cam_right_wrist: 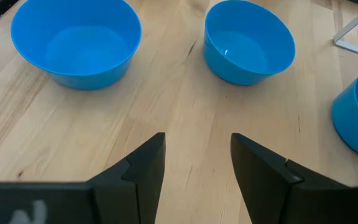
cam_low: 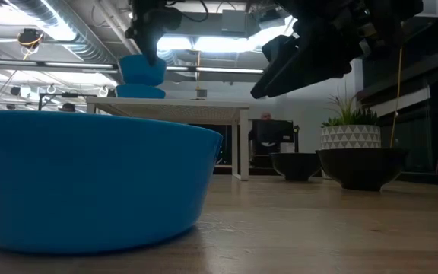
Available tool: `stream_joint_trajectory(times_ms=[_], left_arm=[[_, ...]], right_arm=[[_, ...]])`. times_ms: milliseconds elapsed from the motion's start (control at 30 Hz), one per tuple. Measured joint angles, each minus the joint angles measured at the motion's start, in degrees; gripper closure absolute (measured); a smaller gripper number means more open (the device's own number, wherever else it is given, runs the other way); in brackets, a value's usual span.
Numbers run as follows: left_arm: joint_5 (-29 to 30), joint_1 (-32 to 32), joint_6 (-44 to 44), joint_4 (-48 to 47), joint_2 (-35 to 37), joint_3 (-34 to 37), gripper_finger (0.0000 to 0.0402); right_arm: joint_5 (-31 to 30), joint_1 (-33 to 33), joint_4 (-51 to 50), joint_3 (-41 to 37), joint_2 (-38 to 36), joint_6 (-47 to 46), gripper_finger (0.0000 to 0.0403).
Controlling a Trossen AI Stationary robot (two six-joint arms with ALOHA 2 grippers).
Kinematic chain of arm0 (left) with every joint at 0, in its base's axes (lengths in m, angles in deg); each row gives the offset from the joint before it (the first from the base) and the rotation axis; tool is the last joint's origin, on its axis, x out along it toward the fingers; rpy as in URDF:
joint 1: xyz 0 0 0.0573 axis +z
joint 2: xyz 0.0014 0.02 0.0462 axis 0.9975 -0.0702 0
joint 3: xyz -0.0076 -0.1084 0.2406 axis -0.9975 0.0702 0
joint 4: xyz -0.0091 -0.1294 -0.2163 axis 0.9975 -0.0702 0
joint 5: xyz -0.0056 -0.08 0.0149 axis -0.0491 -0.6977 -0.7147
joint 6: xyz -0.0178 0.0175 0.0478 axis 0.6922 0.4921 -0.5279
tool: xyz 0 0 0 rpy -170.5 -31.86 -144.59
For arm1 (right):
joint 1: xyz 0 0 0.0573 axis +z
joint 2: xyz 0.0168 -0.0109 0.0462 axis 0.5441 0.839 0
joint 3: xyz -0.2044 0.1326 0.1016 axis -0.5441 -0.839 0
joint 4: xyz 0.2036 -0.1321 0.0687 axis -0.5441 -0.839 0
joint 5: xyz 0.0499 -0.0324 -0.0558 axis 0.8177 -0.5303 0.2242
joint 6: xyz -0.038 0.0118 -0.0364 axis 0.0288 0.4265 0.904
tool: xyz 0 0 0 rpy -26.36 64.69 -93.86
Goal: Pick & Place Mini bowls
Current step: Stack the blue bowl on the blue bowl on the shelf
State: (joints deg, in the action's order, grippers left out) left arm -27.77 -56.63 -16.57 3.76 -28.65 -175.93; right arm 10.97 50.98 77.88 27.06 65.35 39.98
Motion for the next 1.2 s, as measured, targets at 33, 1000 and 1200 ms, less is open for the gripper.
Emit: stream_joint_trajectory(times_ms=[33, 1000, 1200], left_arm=[[0.3, 0.0, 0.0, 0.0, 0.0, 0.0, 0.0398], [0.3, 0.0, -1.3, 5.1, -0.9, 8.8, 0.0398], [-0.9, 0.0, -2.4, 4.9, -0.9, 8.8, 0.0396]], right_arm=[[0.0, 0.0, 0.0, 0.0, 0.0, 0.0, 0.0221], [0.0, 0.0, 0.1, 0.0, 0.0, -0.4, 0.0221], [0.0, 0.0, 0.1, 0.0, 0.0, -0.2, 0.0221]])
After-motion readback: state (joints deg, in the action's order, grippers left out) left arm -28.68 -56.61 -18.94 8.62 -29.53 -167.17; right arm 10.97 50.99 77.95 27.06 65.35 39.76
